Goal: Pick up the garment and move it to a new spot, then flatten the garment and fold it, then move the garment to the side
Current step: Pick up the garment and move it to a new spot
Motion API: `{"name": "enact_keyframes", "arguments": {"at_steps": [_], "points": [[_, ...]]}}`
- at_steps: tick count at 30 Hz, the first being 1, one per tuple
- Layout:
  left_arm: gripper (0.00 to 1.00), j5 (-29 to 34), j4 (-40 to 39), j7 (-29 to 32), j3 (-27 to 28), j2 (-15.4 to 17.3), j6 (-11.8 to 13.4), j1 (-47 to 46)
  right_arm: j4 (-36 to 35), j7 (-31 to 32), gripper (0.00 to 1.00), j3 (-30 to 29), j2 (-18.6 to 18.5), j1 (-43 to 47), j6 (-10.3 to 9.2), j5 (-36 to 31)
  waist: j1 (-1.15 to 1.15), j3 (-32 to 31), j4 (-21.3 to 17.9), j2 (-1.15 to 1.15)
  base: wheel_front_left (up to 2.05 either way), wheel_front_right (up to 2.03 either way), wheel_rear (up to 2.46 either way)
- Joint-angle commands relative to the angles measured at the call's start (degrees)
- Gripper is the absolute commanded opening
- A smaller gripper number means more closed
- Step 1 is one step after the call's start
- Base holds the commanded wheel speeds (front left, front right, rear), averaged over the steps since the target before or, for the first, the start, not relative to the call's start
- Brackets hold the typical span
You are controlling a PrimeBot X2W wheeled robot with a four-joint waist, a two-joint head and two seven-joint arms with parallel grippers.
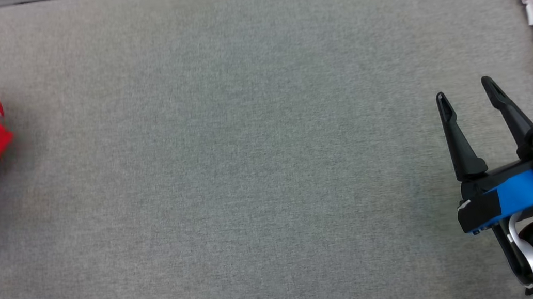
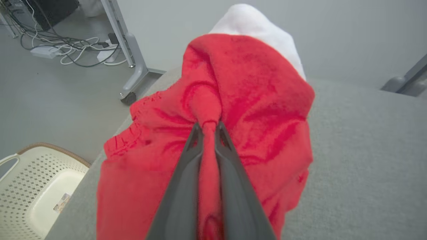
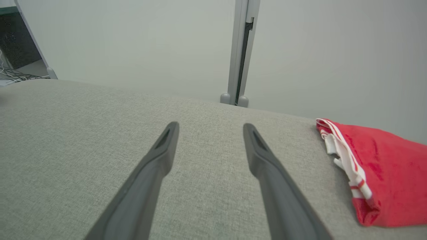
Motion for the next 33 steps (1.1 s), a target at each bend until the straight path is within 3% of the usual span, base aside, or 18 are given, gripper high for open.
{"name": "enact_keyframes", "arguments": {"at_steps": [1,9,19,27,33], "points": [[0.0,-0.4,-0.7,-1.2,0.2,-0.4,-0.1,-1.3,0.6,-0.5,1.0,0.0,-0.1,0.4,0.01,0.6,0.01,-1.4,-1.0,0.0,0.0,0.0,0.0],[0.0,4.4,-7.9,-8.6,-2.2,1.7,0.2,-6.0,4.4,-3.1,1.0,0.9,-0.1,1.5,0.01,3.6,0.01,-6.1,-4.0,0.0,0.0,0.0,0.0],[0.0,9.4,-22.9,-8.0,-5.0,1.8,2.6,-10.3,9.3,-6.9,1.0,2.9,-0.1,1.6,0.01,7.8,0.01,-8.6,-11.6,0.0,0.0,0.0,0.0],[0.0,11.4,-33.5,-4.1,-8.8,-1.2,4.4,-11.0,12.8,-9.7,1.0,5.2,-0.1,0.8,0.01,10.1,0.01,-9.2,-17.7,0.0,0.0,0.0,0.0],[0.0,12.3,-35.5,-2.6,-13.6,-5.2,4.5,-6.7,14.4,-10.8,1.0,5.7,-0.1,0.1,0.01,10.9,0.01,-9.0,-19.8,0.0,0.0,0.0,0.0]]}}
